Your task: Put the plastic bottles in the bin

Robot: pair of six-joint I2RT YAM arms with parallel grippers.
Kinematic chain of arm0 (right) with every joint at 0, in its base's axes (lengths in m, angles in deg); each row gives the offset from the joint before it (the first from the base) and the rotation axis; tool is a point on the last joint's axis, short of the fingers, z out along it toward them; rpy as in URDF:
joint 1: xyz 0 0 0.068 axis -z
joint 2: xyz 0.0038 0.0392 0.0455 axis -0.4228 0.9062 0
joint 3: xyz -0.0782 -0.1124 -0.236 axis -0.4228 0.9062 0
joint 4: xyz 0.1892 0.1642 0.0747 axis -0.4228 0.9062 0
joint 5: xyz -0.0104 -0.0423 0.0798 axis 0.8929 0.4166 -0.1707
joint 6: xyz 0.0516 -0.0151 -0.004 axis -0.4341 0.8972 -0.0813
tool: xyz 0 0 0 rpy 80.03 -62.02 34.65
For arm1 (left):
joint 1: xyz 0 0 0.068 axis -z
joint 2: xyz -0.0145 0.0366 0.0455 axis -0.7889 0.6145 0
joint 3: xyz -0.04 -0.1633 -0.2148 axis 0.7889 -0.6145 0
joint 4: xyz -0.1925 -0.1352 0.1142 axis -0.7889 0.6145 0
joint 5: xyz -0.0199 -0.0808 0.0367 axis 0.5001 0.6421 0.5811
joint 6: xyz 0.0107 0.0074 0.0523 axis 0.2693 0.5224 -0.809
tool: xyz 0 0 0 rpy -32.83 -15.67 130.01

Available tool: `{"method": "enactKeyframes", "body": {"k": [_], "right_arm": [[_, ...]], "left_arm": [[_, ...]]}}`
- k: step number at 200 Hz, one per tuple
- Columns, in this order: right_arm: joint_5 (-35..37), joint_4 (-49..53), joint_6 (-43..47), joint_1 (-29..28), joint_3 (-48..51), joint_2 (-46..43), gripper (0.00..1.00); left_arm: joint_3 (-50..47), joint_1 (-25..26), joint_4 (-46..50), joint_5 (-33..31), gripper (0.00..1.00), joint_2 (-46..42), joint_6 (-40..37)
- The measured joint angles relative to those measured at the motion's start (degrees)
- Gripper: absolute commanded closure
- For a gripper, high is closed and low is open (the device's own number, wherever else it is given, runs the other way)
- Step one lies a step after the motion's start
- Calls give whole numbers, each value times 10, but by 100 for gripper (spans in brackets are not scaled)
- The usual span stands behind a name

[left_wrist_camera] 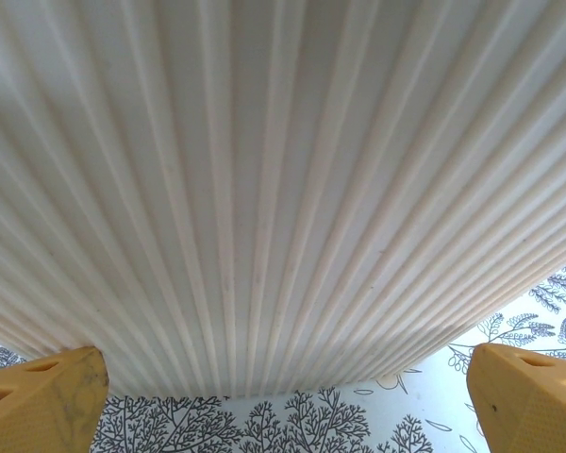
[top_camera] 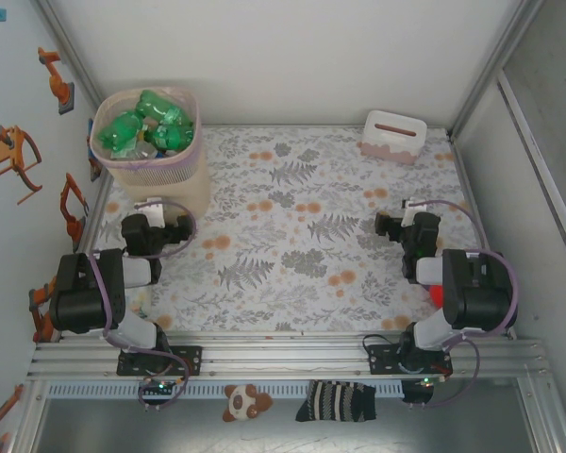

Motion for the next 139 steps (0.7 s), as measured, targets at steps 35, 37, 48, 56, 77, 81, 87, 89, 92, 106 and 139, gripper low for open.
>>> {"method": "enactKeyframes", "body": {"k": [35, 37, 48, 56, 77, 81, 87, 89, 92, 106, 139], "right_arm": [[0, -3, 0, 0, 0, 0, 1], [0, -3, 0, 0, 0, 0, 1], [0, -3, 0, 0, 0, 0, 1], [0, -3, 0, 0, 0, 0, 1], [0, -3, 0, 0, 0, 0, 1], [0, -3, 0, 0, 0, 0, 1], [0, -3, 0, 0, 0, 0, 1], [0, -3, 0, 0, 0, 0, 1], [0, -3, 0, 0, 0, 0, 1], [0, -3, 0, 0, 0, 0, 1], [0, -3, 0, 0, 0, 0, 1]], "left_arm": [[10, 16, 15, -42, 3, 0, 4], [10, 17, 16, -43, 3, 0, 4], [11, 19, 17, -50, 3, 0, 5], [11, 20, 17, -53, 3, 0, 5], [11, 21, 17, -57, 3, 0, 6], [11, 21, 17, -57, 3, 0, 6], [11, 21, 17, -58, 3, 0, 6], [11, 21, 17, -58, 3, 0, 6], [11, 21, 17, -58, 3, 0, 6], [11, 21, 17, -58, 3, 0, 6], [11, 21, 17, -59, 3, 0, 6]]}}
